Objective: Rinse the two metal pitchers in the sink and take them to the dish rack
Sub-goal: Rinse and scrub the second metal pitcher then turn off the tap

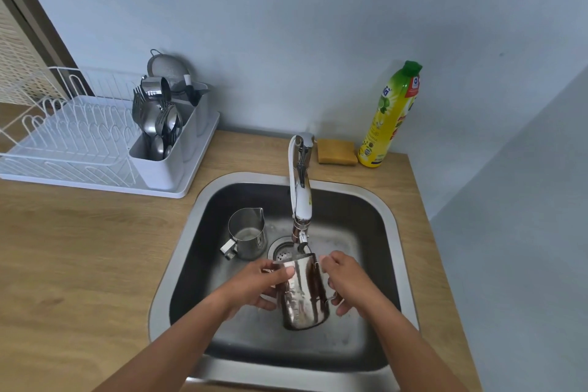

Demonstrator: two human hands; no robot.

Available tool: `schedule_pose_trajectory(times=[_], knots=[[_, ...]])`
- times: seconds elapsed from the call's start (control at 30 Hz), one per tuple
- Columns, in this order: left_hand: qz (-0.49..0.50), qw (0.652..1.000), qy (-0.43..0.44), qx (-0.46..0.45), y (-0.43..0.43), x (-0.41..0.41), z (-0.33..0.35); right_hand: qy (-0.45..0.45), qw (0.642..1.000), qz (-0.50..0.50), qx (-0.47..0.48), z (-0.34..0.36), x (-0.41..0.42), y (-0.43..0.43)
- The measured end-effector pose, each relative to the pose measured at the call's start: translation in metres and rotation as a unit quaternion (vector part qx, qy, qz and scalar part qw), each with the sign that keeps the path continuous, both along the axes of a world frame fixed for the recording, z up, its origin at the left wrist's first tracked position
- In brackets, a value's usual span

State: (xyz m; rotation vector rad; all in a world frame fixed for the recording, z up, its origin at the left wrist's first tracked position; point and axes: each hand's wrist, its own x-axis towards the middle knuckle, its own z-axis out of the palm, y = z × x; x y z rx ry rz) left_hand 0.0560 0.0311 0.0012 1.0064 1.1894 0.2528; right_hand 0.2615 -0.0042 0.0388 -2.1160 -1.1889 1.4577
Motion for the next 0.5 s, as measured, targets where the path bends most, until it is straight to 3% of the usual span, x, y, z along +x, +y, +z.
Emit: schedule_pose_trajectory(times=[0.23,0.5], knots=[[-0.008,0.999,-0.031,-0.007,0.001,0.011,-0.004,-0.045,0.995,0.013,0.086,0.007,0.008,0.004],[0.048,0.985,0.006,0.164,0.005,0.021,0.003,-0.033,0.987,0.022,0.156,0.008,0.016,0.000]])
